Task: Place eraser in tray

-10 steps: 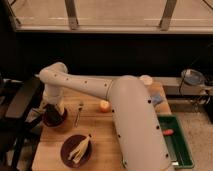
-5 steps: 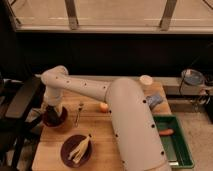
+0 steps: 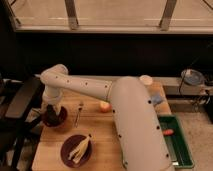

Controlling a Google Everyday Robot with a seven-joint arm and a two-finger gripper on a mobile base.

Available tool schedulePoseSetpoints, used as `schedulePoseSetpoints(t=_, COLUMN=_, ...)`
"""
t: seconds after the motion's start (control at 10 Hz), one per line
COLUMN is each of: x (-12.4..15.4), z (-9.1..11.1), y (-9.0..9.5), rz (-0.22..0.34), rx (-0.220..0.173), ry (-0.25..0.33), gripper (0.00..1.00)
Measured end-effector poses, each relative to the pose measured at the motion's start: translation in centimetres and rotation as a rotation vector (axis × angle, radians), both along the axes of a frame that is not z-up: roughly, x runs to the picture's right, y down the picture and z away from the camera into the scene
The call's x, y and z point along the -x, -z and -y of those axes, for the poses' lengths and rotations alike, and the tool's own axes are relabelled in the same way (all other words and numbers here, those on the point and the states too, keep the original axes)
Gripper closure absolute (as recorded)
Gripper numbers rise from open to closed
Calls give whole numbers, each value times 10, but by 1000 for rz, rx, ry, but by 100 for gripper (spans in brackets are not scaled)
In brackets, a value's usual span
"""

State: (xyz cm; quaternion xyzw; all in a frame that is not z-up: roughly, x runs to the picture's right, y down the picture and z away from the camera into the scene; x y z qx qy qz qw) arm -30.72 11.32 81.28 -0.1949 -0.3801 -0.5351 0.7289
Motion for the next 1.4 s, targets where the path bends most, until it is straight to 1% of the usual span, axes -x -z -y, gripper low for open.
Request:
schedulePoseSetpoints(t=0.2, x=-6, z=12, y=16, rz=-13, rx=-36, ry=-5, gripper=100)
schedulePoseSetpoints(t=0.3, x=-12, z=16, y=23, rz=-26, rx=-46, ry=-12, gripper=100)
schedulePoseSetpoints(t=0.5, x=-41, z=24, y=40, rz=-73, rx=-52, ry=-66, gripper=100)
schedulePoseSetpoints(t=0.6, x=-66, z=26, y=52, rz=-116, rx=-46, ry=-116, gripper=100)
schedulePoseSetpoints(t=0.7, x=-84, z=28, y=59, rz=-146, rx=-40, ry=-148, gripper=100)
schedulePoseSetpoints(t=0.9, x=-137, z=26, y=78, rz=-235, rx=-11, ry=-244, gripper=100)
schedulePoseSetpoints(t=1.2, x=-214, z=15, y=102, rz=-381, rx=45, ry=-399, gripper=100)
schedulePoseSetpoints(t=1.3, x=-227, z=12, y=107, rz=-408, rx=56, ry=-428, gripper=100)
schedulePoseSetpoints(t=1.4, x=-234, z=10, y=109, rz=-423, rx=62, ry=-444, gripper=100)
